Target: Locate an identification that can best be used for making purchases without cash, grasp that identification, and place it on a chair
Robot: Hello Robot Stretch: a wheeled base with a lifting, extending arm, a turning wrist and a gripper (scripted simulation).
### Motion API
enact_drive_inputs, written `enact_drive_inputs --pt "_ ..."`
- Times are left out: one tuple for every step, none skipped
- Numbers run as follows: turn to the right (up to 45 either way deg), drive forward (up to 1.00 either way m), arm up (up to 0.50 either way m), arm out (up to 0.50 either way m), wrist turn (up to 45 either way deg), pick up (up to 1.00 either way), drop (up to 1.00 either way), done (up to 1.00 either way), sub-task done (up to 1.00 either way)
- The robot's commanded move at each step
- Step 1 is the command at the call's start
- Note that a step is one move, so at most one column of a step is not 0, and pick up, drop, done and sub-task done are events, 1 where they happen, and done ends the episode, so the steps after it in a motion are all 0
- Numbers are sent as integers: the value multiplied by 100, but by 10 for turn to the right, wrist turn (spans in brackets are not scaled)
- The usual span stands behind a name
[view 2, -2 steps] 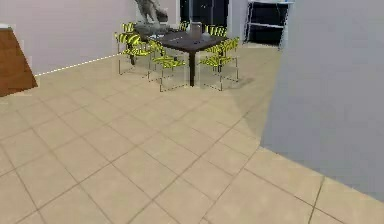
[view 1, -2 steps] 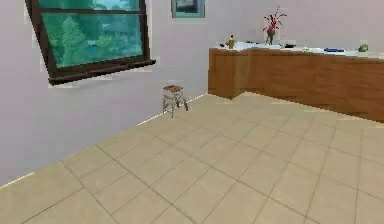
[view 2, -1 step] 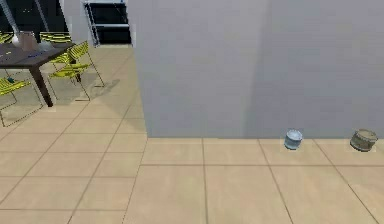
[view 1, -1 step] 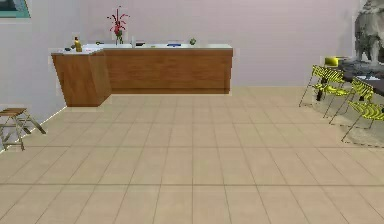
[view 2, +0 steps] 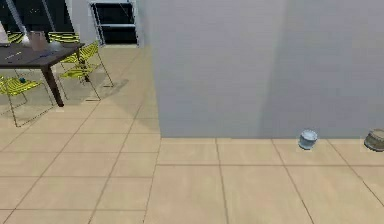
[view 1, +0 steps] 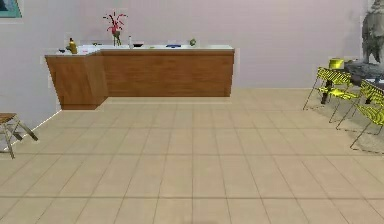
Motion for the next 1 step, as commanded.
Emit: enact_drive_inputs --pt "-180 0 0 0 0 0 0 0 0"
